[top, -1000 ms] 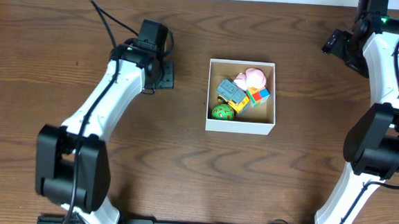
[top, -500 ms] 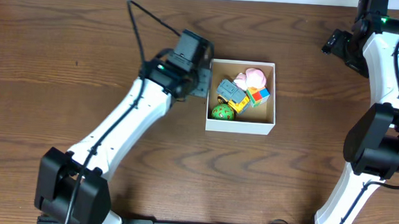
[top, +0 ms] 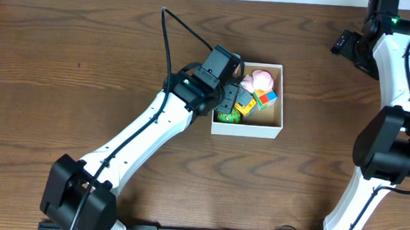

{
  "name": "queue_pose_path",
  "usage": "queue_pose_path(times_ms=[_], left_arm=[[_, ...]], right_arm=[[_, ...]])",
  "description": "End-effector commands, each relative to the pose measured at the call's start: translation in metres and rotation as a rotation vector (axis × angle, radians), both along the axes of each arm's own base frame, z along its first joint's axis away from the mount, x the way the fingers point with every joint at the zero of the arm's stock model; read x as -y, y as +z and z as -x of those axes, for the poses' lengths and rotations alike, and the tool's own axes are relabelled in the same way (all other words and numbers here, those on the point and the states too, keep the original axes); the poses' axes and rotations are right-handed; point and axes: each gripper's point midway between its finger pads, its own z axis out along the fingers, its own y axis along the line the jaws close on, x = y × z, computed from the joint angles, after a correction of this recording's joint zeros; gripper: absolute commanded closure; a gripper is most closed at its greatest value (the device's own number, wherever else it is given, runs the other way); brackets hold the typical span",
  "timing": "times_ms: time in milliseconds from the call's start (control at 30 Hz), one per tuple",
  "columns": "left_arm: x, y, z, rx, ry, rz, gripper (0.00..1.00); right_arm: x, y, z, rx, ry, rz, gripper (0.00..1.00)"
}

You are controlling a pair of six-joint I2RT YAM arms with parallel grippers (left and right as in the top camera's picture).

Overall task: Pack container
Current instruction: 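Carry the orange ball into the white box and open the gripper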

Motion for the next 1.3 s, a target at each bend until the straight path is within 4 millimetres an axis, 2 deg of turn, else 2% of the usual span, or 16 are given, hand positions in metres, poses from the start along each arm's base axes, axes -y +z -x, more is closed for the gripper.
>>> queue_pose_path(times_ms=[0, 333, 467, 500, 533, 567, 767, 933, 1000, 1133, 1233, 1267], left_arm=[[0.008, 0.019, -0.003, 0.055, -0.024, 0.019, 0.48], [0.028, -0.006, 0.006, 0.012, -0.073, -0.005, 0.48], [0.029, -0.006, 0.005, 0.013, -0.072, -0.005, 0.48], [0.029, -0.006, 0.005, 0.016, -0.073, -0.003, 0.32], [0.029, -0.005, 0.004, 0.019, -0.073, -0.001, 0.24], [0.030, -0.005, 0.004, 0.021, -0.073, 0.001, 0.21], [0.030, -0.005, 0.004, 0.022, -0.073, 0.001, 0.21], [0.030, -0.003, 0.002, 0.038, -0.093, -0.006, 0.16], [0.026, -0.002, -0.002, 0.057, -0.098, -0.025, 0.12], [0.004, 0.011, -0.014, 0.107, -0.029, -0.059, 0.06], [-0.024, 0.032, -0.026, 0.167, 0.051, -0.081, 0.01], [-0.035, 0.041, -0.029, 0.188, 0.081, -0.087, 0.02]], right_arm=[[0.002, 0.004, 0.002, 0.007, -0.018, 0.009, 0.01], [0.002, 0.004, 0.002, 0.007, -0.018, 0.009, 0.01], [0.002, 0.004, 0.002, 0.007, -0.018, 0.009, 0.01], [0.002, 0.004, 0.002, 0.007, -0.018, 0.009, 0.01], [0.002, 0.004, 0.002, 0.007, -0.018, 0.009, 0.01], [0.002, 0.004, 0.002, 0.007, -0.018, 0.009, 0.01], [0.002, 0.004, 0.002, 0.007, -0.018, 0.009, 0.01], [0.002, 0.004, 0.002, 0.007, -0.018, 0.009, 0.01], [0.002, 0.004, 0.002, 0.007, -0.018, 0.009, 0.01], [0.002, 0.004, 0.002, 0.007, -0.018, 0.009, 0.01], [0.002, 0.004, 0.002, 0.007, -0.018, 0.009, 0.01], [0.002, 0.004, 0.002, 0.007, -0.018, 0.009, 0.01]])
